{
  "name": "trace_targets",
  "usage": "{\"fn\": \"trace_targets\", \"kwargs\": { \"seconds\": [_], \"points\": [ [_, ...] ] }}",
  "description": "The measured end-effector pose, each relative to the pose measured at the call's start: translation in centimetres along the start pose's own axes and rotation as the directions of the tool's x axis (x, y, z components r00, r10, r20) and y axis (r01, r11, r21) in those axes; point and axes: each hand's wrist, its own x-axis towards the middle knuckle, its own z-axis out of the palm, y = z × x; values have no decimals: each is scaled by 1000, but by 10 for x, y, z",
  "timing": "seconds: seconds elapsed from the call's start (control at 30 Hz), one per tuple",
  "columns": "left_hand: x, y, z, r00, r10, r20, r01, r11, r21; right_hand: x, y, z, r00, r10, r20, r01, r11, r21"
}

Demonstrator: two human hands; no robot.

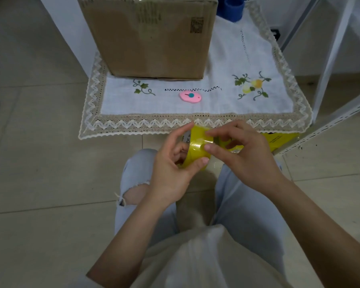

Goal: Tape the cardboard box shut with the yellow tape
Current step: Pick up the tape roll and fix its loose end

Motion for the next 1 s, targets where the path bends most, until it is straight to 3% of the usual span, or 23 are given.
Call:
{"fn": "trace_targets", "kwargs": {
  "seconds": [0.6, 1.0],
  "points": [
    [-9, -7, 0, 1000, 9, -22, -7, 995, 95, 1, 8, 9, 993, -114, 26, 115, 993, -21],
    [-8, -6, 7, 992, -103, -72, 113, 983, 146, 5, 13, 5, 984, -178, 11, 178, 974, -138]
  ]
}}
